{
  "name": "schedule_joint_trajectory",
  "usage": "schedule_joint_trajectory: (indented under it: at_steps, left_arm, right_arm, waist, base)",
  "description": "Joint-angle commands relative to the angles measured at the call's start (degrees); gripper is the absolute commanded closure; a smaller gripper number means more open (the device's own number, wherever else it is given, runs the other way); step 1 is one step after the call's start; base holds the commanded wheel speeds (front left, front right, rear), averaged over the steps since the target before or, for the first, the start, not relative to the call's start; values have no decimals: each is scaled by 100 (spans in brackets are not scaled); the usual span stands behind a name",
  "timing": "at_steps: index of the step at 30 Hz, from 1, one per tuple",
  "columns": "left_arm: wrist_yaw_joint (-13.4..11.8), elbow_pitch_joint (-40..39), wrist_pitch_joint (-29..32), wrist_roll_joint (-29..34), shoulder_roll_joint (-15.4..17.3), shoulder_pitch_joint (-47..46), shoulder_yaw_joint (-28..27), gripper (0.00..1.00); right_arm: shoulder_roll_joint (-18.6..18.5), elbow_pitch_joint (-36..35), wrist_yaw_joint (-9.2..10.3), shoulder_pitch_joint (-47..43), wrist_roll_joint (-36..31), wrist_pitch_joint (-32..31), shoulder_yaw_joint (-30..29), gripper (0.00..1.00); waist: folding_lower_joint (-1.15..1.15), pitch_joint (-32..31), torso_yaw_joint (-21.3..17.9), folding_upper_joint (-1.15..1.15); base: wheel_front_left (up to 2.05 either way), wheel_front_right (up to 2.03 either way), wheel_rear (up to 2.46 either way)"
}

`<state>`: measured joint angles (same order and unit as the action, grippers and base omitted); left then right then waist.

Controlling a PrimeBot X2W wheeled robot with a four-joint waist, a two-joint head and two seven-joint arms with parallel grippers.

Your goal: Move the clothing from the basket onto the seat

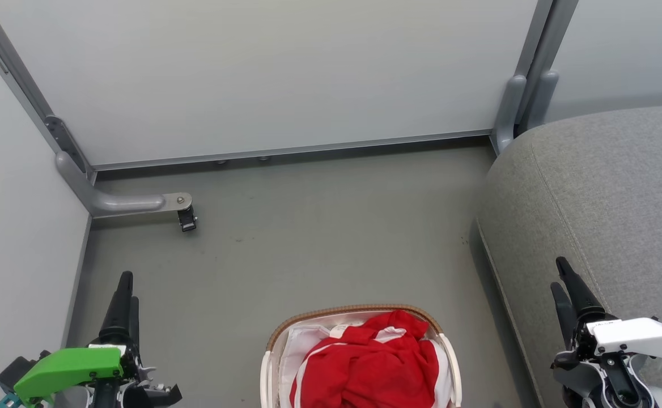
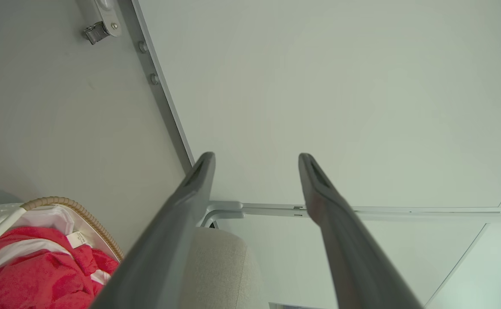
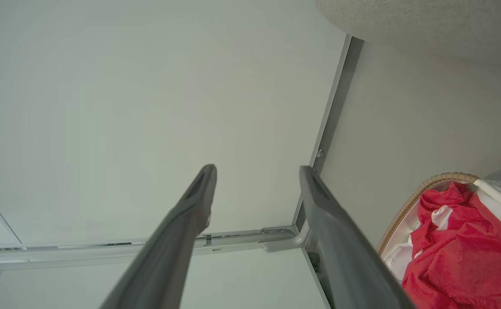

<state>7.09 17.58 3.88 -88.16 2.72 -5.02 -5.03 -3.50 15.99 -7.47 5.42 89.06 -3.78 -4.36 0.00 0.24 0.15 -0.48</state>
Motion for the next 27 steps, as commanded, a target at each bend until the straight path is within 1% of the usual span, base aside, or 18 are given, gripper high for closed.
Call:
schedule_joint_trajectory:
  at_steps: [1, 8, 13, 22, 27]
  left_arm:
    - [17, -50, -58, 207, 69, -184, 38, 0]
    - [21, -36, -242, 1078, 65, -230, 84, 0]
    - [23, -47, -370, 1824, 82, -247, 162, 0]
    - [27, 34, -569, 2896, 121, -278, 320, 0]
    - [-18, 98, -675, 3512, 143, -310, 394, 0]
  right_arm:
    - [-111, -79, -1, 182, -159, 64, 48, 0]
    - [-194, -84, -1, 266, -937, 248, 150, 0]
    - [-237, -112, -2, 328, -1520, 375, 243, 0]
    - [-318, -123, -2, 385, -2446, 571, 412, 0]
    - [-368, -79, -2, 427, -2946, 678, 507, 0]
  waist:
    - [0, 2, 2, 4]
    - [0, 14, 11, 7]
    - [0, 21, 12, 9]
    - [0, 38, 24, 12]
    - [0, 48, 36, 14]
  base:
    - [0, 0, 0]
    - [0, 0, 0]
    - [0, 0, 0]
    - [0, 0, 0]
    - [0, 0, 0]
